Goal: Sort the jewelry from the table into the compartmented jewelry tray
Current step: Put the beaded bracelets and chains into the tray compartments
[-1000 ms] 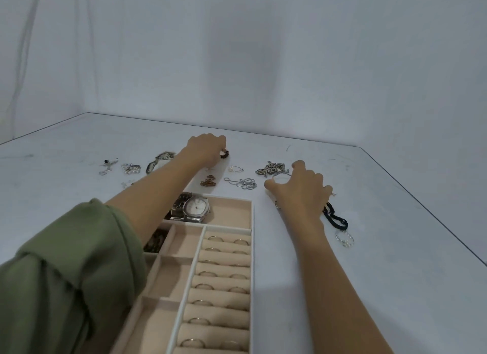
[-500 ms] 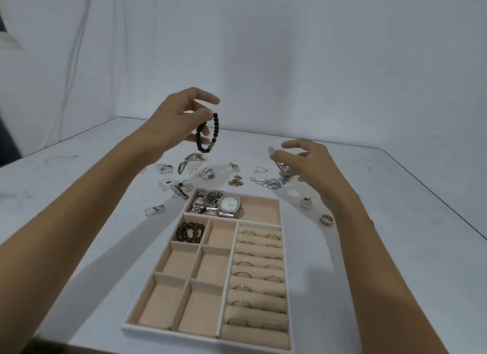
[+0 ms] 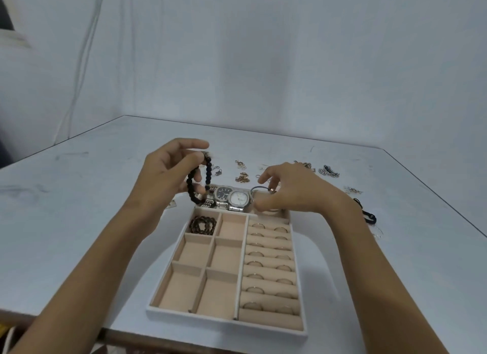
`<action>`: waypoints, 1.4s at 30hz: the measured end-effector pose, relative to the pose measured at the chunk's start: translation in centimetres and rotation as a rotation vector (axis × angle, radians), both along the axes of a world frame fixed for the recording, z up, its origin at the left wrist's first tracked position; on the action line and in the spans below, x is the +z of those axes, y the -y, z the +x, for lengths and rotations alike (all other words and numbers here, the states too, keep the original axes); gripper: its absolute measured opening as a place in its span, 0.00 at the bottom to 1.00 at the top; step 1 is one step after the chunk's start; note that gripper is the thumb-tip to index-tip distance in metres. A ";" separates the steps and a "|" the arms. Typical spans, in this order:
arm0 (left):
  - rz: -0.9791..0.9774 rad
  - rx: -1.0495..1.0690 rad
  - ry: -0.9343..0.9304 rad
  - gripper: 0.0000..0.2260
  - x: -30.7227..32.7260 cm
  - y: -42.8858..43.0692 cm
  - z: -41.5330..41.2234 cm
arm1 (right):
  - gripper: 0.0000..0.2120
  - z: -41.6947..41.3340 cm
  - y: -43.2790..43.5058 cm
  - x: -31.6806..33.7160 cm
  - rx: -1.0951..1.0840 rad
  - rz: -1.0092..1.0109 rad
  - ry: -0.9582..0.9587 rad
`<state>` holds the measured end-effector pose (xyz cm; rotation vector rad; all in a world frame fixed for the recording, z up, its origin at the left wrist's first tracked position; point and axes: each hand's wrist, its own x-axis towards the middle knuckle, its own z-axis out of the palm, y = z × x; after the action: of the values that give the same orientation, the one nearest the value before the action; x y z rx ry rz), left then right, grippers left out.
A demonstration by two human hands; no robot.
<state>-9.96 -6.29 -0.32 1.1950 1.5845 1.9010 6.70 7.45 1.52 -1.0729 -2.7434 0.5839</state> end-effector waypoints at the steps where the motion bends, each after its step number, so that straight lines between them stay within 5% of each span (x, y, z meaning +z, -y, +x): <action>1: 0.008 0.002 0.005 0.08 -0.1 0.0 0.0 | 0.31 0.0 0.1 0.1 0.000 0.012 0.017; 14: -0.003 -0.017 0.008 0.08 -0.5 0.4 0.2 | 0.15 0.5 0.2 0.5 0.113 0.035 0.160; 20: 0.010 -0.020 0.019 0.08 -0.5 0.5 0.2 | 0.12 1.3 -1.2 0.8 -0.033 0.113 -0.046; 25: 0.011 -0.022 0.022 0.07 -0.5 0.5 0.2 | 0.08 1.2 -1.3 0.2 -0.027 0.121 -0.003; 39: -0.006 -0.016 0.010 0.08 -0.7 0.5 0.0 | 0.07 0.2 -0.5 -0.1 -0.069 0.195 0.001; 42: -0.014 -0.017 0.000 0.08 -0.7 0.5 -0.1 | 0.14 0.1 -0.4 0.1 0.008 0.128 -0.070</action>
<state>-10.09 -6.82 -1.03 1.1992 1.5806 1.8761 6.85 7.82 1.58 -0.9935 -2.6853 0.4317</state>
